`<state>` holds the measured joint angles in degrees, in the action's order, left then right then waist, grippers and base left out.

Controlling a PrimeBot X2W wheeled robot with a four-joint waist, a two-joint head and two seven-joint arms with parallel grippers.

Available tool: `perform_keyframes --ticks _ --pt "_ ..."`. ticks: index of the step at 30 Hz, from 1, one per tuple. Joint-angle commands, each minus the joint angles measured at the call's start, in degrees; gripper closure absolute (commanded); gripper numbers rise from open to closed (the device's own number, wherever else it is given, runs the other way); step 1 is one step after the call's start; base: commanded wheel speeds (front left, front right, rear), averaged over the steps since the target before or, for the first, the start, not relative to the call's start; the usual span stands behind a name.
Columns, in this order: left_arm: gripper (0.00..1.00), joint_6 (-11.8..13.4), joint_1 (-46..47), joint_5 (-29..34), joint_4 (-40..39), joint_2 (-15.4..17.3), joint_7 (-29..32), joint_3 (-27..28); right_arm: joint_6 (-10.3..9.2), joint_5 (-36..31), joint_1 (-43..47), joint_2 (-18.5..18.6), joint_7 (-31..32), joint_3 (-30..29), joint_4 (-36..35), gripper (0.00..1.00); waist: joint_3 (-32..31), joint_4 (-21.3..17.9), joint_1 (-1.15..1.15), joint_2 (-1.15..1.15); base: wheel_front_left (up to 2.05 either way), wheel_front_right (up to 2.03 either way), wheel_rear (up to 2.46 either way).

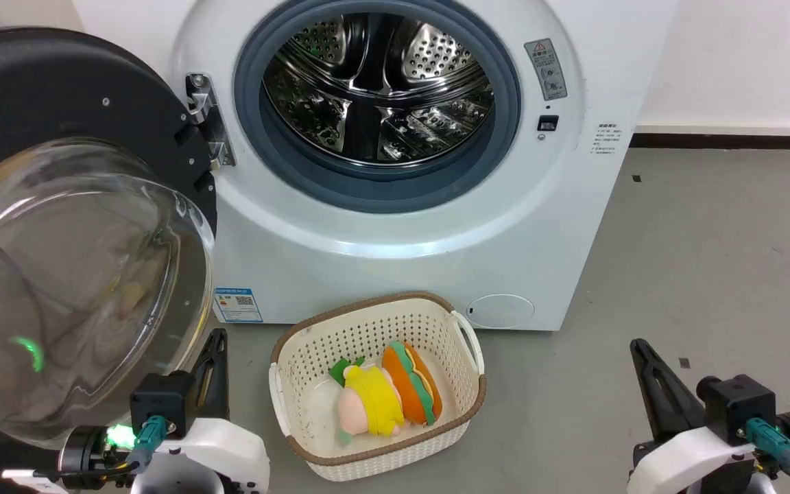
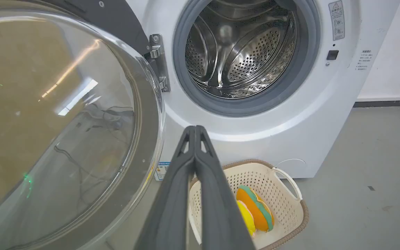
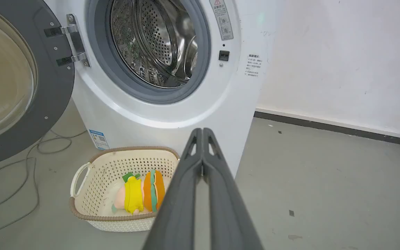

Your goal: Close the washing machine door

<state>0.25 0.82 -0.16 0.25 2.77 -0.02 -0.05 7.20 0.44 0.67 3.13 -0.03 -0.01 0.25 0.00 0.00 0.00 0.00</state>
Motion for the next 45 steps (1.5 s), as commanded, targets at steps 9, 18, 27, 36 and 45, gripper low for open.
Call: perform_keyframes --ticks 9,18,27,36,45 --pt "1.00 -0.2 -0.8 0.2 -0.2 0.1 0.0 0.0 0.29 -0.4 -0.7 -0.2 0.0 0.0 -0.2 1.00 0.0 0.0 0.00 0.00 0.00 0.00 0.00" --pt "1.00 -0.2 -0.8 0.2 -0.2 0.1 0.0 0.0 0.29 -0.4 -0.7 -0.2 0.0 0.0 -0.2 1.00 0.0 0.0 0.00 0.00 0.00 0.00 0.00" --pt "1.00 -0.2 -0.8 0.2 -0.2 0.1 0.0 0.0 0.29 -0.4 -0.7 -0.2 0.0 0.0 -0.2 1.00 0.0 0.0 0.00 0.00 0.00 0.00 0.00" --pt "1.00 -0.2 -0.8 0.2 -0.2 0.1 0.0 0.0 0.29 -0.4 -0.7 -0.2 0.0 0.0 -0.2 1.00 0.0 0.0 0.00 0.00 0.00 0.00 0.00" --pt "0.00 0.7 0.1 -0.1 0.2 0.0 -0.5 -0.3 -0.08 0.5 -0.1 0.0 -0.5 -0.4 0.3 0.00 0.1 0.0 0.00 0.00 0.00 0.00 0.00"
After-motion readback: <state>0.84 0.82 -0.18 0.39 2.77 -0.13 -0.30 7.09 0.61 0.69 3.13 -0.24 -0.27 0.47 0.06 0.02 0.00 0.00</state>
